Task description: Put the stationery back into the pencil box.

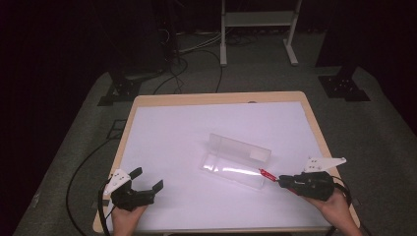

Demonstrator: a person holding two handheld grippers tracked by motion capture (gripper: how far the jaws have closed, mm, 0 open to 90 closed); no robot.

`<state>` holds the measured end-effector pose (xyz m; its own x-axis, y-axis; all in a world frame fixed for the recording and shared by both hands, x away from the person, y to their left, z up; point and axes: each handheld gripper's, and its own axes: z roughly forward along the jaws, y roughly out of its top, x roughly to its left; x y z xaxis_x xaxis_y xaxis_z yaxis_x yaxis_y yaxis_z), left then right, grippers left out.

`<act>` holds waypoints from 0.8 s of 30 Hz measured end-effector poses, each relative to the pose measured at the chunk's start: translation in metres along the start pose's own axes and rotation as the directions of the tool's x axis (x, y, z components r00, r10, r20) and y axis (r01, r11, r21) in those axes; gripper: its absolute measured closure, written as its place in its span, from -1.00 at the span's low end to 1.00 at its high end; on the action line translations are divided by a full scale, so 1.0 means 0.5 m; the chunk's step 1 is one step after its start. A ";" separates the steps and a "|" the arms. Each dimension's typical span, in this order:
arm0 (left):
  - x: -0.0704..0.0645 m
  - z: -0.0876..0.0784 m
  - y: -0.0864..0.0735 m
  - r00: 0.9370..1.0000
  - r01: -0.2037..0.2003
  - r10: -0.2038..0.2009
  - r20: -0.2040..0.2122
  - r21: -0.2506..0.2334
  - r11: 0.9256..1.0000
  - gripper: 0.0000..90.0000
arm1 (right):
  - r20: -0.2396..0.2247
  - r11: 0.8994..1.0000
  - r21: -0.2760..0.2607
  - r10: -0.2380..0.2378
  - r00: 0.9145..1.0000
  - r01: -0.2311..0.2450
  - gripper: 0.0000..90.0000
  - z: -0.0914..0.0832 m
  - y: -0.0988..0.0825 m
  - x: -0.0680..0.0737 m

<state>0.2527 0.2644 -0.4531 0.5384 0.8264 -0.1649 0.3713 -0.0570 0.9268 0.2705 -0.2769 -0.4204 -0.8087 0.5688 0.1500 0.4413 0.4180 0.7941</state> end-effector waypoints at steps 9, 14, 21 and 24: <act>0.000 0.000 0.000 1.000 -0.001 0.001 0.001 0.000 1.000 -1.00 | -0.023 1.000 0.007 -0.013 1.000 0.013 0.75 0.021 0.023 0.007; 0.000 0.000 0.000 1.000 0.000 0.000 0.002 -0.001 1.000 -1.00 | -0.035 1.000 0.007 -0.012 0.999 0.012 0.75 0.030 0.033 0.006; 0.001 0.000 0.000 1.000 0.001 -0.001 0.002 -0.001 1.000 -1.00 | -0.047 1.000 0.013 -0.015 0.999 0.016 0.75 0.044 0.046 0.006; 0.001 0.000 0.000 1.000 0.000 0.000 0.002 -0.003 1.000 -1.00 | -0.053 1.000 0.013 -0.021 0.998 0.021 0.75 0.052 0.054 0.006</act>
<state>0.2529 0.2649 -0.4531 0.5400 0.8252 -0.1658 0.3693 -0.0553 0.9277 0.2900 -0.2454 -0.4140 -0.8370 0.5219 0.1645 0.4291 0.4394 0.7892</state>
